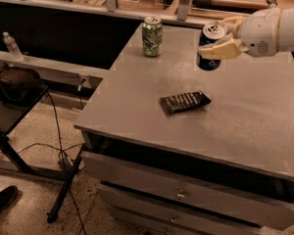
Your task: Move pepsi can near green can
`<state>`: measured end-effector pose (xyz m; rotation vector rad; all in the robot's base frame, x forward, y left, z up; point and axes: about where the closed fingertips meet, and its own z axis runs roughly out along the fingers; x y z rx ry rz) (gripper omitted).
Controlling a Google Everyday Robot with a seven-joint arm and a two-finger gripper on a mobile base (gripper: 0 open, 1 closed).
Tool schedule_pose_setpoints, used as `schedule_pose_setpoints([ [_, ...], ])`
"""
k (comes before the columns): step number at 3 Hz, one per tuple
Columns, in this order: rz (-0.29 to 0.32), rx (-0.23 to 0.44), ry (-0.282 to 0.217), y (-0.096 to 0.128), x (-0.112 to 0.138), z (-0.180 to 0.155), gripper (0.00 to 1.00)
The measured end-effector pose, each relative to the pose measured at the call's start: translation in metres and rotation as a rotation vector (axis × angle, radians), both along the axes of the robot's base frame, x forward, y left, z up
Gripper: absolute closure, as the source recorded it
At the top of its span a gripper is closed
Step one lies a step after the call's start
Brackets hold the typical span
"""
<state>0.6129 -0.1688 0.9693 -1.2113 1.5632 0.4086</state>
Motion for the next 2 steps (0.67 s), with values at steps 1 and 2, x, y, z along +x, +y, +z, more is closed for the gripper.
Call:
schedule_pose_setpoints([
  [1,-0.125,0.006,0.003,-0.016,0.038,-0.008,1.00],
  [2,-0.228,0.057,0.044,-0.025,0.074,-0.023,1.00],
])
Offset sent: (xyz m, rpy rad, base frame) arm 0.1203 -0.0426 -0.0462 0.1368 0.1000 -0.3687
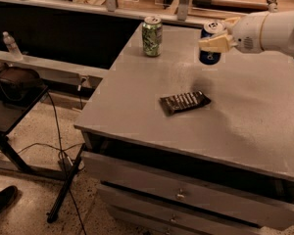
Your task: Move pepsi can near green can
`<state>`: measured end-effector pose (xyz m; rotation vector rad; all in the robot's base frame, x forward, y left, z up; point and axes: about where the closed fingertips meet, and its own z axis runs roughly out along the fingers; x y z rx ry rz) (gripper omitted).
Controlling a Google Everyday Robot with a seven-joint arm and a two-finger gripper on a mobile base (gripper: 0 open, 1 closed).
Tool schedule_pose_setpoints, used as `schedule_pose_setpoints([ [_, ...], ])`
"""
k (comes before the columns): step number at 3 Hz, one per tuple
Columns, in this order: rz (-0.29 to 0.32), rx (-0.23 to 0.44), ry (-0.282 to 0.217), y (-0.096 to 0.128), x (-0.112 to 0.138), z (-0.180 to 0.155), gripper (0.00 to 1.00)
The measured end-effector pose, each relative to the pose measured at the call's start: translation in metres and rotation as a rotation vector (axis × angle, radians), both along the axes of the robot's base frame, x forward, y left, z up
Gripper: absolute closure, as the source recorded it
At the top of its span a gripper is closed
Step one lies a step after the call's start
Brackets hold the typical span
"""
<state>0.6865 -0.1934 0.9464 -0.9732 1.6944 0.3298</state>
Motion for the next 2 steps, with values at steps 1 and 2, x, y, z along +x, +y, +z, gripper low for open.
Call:
schedule_pose_setpoints([
  [1,-0.069,0.042,0.032,0.000,0.028,-0.012,1.00],
  [2,-0.112,0.087,0.068,0.011,0.057,-0.021,1.00],
])
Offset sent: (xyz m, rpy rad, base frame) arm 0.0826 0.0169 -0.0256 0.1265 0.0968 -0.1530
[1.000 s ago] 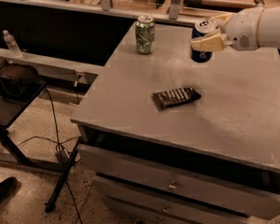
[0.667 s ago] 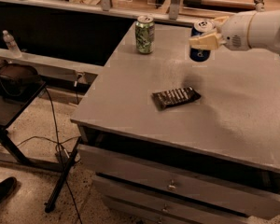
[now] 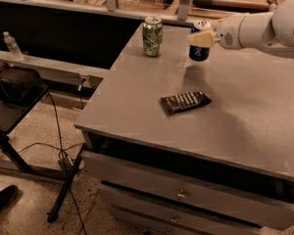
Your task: Move pepsi can near green can
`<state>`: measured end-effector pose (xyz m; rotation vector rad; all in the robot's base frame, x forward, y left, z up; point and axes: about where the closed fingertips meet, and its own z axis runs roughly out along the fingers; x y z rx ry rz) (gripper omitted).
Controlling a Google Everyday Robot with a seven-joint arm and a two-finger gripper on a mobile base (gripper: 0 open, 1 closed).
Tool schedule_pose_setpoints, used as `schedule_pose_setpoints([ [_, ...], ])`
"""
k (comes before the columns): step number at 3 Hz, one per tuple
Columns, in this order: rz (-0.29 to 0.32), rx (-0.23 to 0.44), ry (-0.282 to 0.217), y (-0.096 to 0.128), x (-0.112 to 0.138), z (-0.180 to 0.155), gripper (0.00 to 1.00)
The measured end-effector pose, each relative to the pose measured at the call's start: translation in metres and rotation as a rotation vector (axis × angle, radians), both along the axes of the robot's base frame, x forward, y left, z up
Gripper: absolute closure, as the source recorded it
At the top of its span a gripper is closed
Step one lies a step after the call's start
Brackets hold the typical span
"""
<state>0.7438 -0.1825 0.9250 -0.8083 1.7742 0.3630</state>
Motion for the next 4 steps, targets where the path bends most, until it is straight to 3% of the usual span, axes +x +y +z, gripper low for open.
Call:
schedule_pose_setpoints([
  [2,0.024,0.062,0.079,0.039,0.032,-0.013,1.00],
  [3,0.042,0.076,0.119,0.057,0.042,-0.023,0.75],
  [4,0.048,0.083,0.124,0.063,0.044,-0.025,0.52],
])
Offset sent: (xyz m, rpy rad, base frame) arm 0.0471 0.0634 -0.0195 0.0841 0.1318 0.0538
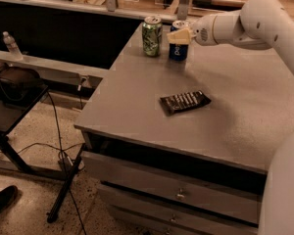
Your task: Move pepsi can near green can
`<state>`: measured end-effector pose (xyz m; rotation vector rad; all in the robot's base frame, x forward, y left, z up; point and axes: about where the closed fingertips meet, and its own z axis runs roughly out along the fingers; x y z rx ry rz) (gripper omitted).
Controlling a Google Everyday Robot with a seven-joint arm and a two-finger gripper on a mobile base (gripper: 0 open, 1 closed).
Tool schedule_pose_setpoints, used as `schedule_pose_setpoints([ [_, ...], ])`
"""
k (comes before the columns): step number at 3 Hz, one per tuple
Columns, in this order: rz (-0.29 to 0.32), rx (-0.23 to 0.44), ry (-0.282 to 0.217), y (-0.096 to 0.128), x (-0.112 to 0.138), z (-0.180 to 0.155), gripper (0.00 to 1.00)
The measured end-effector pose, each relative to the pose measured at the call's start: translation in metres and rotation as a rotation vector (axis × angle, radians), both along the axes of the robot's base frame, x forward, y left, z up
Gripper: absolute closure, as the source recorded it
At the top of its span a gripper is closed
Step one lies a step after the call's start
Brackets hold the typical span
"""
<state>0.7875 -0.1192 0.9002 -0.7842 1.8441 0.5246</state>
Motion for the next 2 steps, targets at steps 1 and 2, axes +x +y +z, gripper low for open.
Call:
schedule_pose_setpoints([
  [1,0.004,0.001,0.002,0.0030,0.0004,-0.0016,0.29],
  [2,0.008,0.001,0.005,0.0060,0.0008,-0.0033,0.05],
])
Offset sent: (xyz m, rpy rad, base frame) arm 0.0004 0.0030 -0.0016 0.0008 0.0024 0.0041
